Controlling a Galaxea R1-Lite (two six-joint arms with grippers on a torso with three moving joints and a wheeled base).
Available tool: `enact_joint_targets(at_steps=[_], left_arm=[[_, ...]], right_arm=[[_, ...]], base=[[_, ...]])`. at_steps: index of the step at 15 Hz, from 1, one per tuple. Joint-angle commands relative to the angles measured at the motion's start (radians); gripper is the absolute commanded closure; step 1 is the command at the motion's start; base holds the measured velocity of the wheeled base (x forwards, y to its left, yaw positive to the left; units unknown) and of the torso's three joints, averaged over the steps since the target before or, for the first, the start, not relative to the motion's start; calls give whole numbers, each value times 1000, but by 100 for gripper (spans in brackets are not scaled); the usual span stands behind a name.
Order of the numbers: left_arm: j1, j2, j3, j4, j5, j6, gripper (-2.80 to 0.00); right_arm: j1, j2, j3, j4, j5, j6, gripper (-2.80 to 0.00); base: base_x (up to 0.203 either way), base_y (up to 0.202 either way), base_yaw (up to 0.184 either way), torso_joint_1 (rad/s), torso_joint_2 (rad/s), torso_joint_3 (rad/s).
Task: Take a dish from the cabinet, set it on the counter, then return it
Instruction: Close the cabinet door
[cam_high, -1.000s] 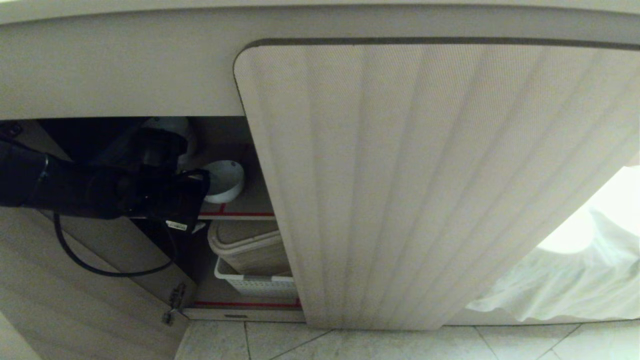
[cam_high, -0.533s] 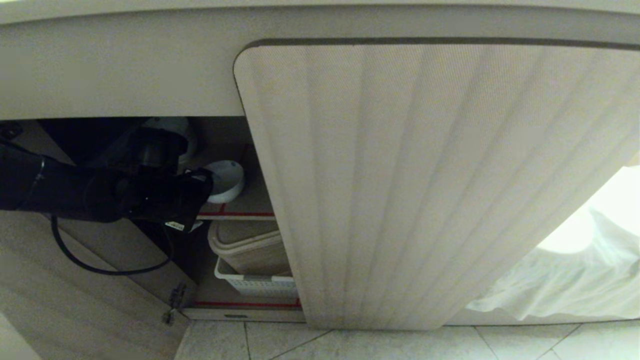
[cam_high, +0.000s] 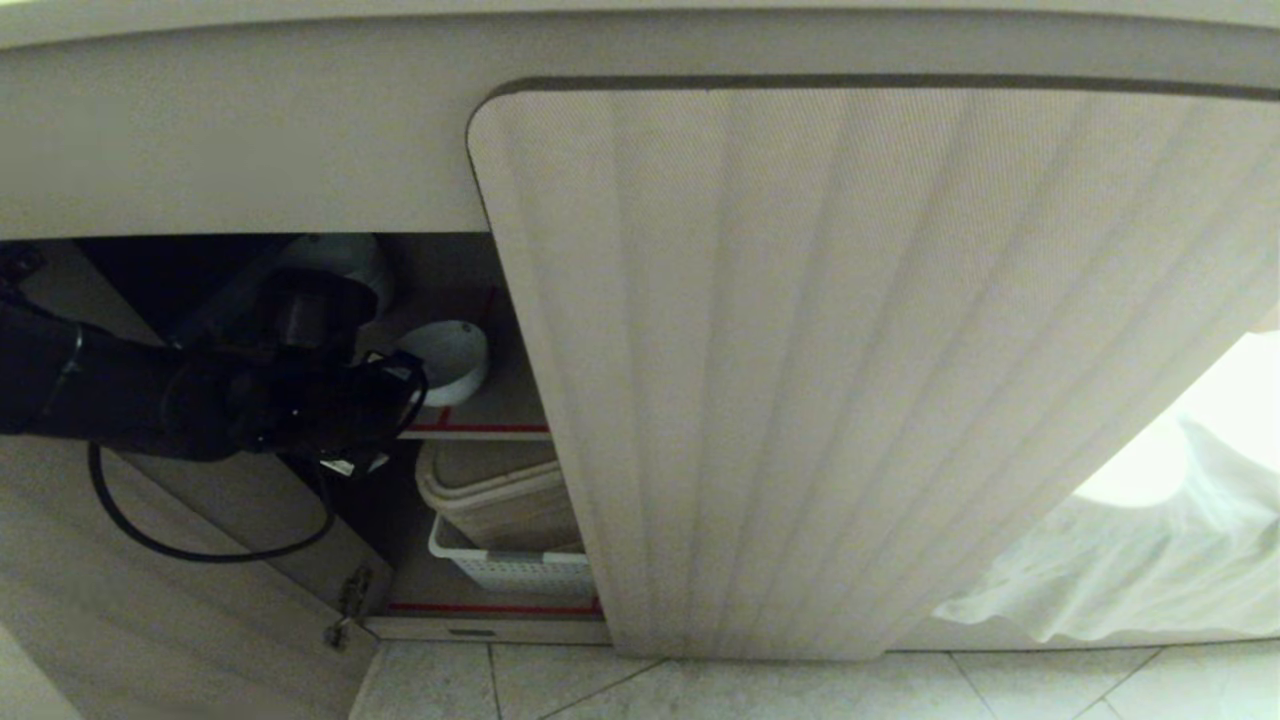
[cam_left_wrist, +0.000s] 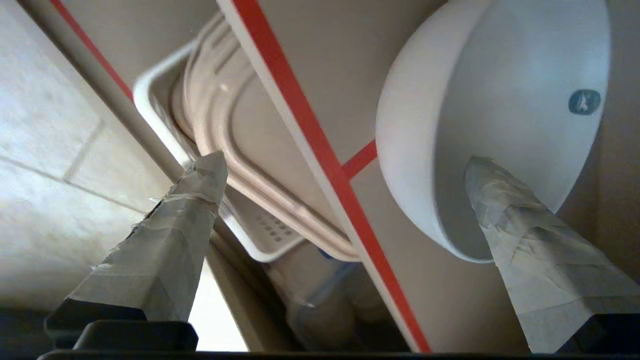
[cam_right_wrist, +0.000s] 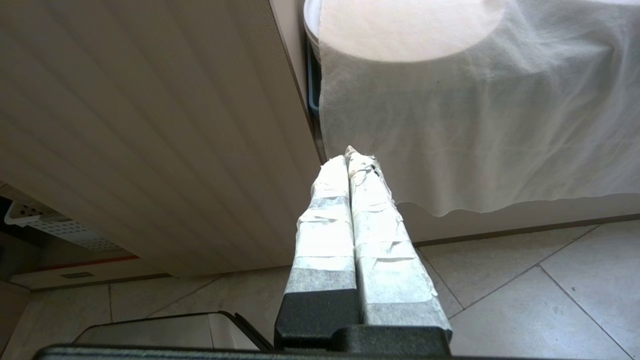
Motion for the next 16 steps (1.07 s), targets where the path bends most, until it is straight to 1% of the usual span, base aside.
enact_joint_targets(at_steps=[1, 3, 4, 6, 7, 9, 10, 13, 15, 16], left_arm=[[-5, -19, 10, -8, 13, 13, -280], [-5, -23, 41, -76, 29, 31, -280], [-5, -23, 72, -116, 39, 70, -280], [-5, -20, 143, -246, 61, 166, -280], [-5, -19, 164, -298, 65, 203, -280], [-5, -19, 188, -335, 69, 269, -280], [-5, -20, 190, -335, 69, 283, -280], [-5, -20, 189, -354, 106, 314, -280], [-5, -18, 206, -444, 109, 334, -280], [-5, -15, 217, -496, 109, 358, -280]], right_arm=[[0, 0, 0, 0, -1, 1, 0], [0, 0, 0, 0, -1, 1, 0], [0, 0, 0, 0, -1, 1, 0], [0, 0, 0, 0, -1, 1, 0], [0, 0, 0, 0, 0, 1, 0], [0, 0, 0, 0, 1, 1, 0], [0, 0, 0, 0, -1, 1, 0], [0, 0, 0, 0, 1, 1, 0], [0, 0, 0, 0, -1, 1, 0], [0, 0, 0, 0, 0, 1, 0]], base=[[0, 0, 0, 0, 0, 0], [0, 0, 0, 0, 0, 0], [0, 0, 0, 0, 0, 0], [0, 0, 0, 0, 0, 0], [0, 0, 0, 0, 0, 0], [0, 0, 0, 0, 0, 0], [0, 0, 0, 0, 0, 0], [0, 0, 0, 0, 0, 0], [0, 0, 0, 0, 0, 0], [0, 0, 0, 0, 0, 0]])
